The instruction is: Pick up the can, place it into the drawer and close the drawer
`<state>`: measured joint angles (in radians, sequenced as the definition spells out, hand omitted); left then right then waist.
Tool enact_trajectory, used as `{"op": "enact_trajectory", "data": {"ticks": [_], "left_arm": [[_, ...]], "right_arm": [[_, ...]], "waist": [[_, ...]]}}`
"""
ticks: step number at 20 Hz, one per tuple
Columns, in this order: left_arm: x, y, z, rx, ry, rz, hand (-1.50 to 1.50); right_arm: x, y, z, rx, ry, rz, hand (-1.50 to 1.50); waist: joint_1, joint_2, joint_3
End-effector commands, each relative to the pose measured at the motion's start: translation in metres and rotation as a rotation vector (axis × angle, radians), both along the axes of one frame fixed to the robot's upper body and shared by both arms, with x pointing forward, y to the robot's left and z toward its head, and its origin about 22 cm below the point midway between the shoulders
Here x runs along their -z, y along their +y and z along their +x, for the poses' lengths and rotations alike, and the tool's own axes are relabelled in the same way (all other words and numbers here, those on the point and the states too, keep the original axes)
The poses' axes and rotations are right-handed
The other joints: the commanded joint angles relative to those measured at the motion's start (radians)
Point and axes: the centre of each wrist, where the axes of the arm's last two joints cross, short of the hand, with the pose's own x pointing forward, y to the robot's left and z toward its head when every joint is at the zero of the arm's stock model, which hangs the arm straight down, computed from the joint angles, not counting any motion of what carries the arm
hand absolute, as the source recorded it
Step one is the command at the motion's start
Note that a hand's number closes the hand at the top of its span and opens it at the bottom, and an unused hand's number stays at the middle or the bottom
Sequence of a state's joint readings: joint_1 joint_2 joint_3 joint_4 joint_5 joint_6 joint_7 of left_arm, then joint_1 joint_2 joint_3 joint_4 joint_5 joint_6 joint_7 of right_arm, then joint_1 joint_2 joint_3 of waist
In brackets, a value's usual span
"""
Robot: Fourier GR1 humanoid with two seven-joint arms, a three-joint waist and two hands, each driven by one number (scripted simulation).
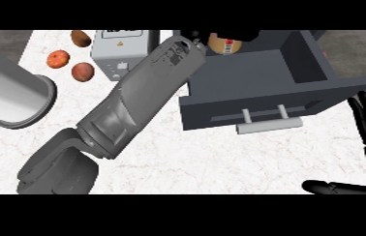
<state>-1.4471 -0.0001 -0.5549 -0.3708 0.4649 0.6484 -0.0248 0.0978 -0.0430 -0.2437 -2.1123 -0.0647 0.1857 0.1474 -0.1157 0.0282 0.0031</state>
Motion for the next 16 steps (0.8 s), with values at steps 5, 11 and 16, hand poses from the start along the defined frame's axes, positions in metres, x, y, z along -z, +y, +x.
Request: {"op": "enact_trajectory", "data": {"ticks": [5, 11, 16], "left_arm": [[0.012, 0.004, 0.0, -0.076, 0.006, 0.0, -1.5], [0.02, 0.006, -0.001, -0.109, -0.029, 0.003, -1.5], [0.011, 0.003, 0.0, -0.118, -0.029, -0.033, -1.5]], "right_arm": [[0.0, 0.003, -0.003, -0.018, -0.016, -0.016, -1.5], [-0.011, 0.007, 0.005, -0.038, -0.019, -0.004, -1.5], [-0.017, 0.001, 0.001, -0.027, -0.067, -0.087, -1.5]], "waist": [[-0.023, 0.003, 0.0], [-0.032, 0.009, 0.0], [-0.03, 0.007, -0.001]]}}
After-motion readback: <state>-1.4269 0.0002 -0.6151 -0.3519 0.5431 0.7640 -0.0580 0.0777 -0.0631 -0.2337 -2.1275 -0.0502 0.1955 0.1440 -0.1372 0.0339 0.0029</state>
